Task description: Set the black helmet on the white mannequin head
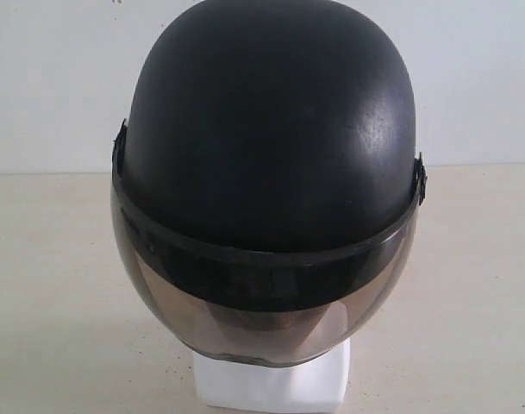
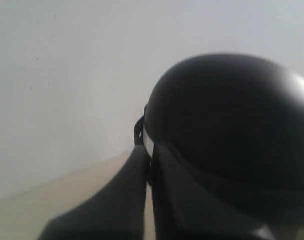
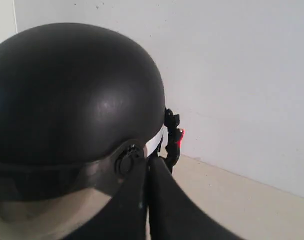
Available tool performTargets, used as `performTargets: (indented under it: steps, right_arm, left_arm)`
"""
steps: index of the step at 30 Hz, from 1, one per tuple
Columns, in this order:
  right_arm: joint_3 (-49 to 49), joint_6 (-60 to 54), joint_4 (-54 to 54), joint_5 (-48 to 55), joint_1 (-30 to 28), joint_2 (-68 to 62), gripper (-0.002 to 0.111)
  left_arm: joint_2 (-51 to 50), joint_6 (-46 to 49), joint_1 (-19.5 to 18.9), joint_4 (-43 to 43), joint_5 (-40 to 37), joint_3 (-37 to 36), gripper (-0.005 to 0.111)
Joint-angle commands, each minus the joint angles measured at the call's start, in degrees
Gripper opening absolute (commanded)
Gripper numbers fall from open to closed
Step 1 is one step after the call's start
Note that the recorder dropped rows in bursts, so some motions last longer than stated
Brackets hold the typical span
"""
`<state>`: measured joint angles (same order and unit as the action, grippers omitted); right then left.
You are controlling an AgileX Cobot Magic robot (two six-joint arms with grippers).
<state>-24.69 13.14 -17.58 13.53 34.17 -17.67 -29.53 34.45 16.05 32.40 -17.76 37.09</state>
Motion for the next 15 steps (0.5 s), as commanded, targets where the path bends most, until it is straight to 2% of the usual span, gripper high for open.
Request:
performTargets:
  steps: [1,4,15]
  right_arm:
    - [7.45,0.47,-0.06,-3.86,-0.26,3.21,0.000]
    - [8.85,0.47,0.47,-1.23,-0.26,3.21,0.000]
    - [8.85,0.47,0.47,-1.54,-0.26,3.21,0.000]
  left_arm:
    - [7.00,-0.82,-0.16,-0.10,4.26,-11.74,0.004]
    - [9.14,-0.63,-0.16,-0.10,7.34,-15.58,0.004]
    - [9.14,-0.61,-0.16,-0.10,7.10,-15.58,0.004]
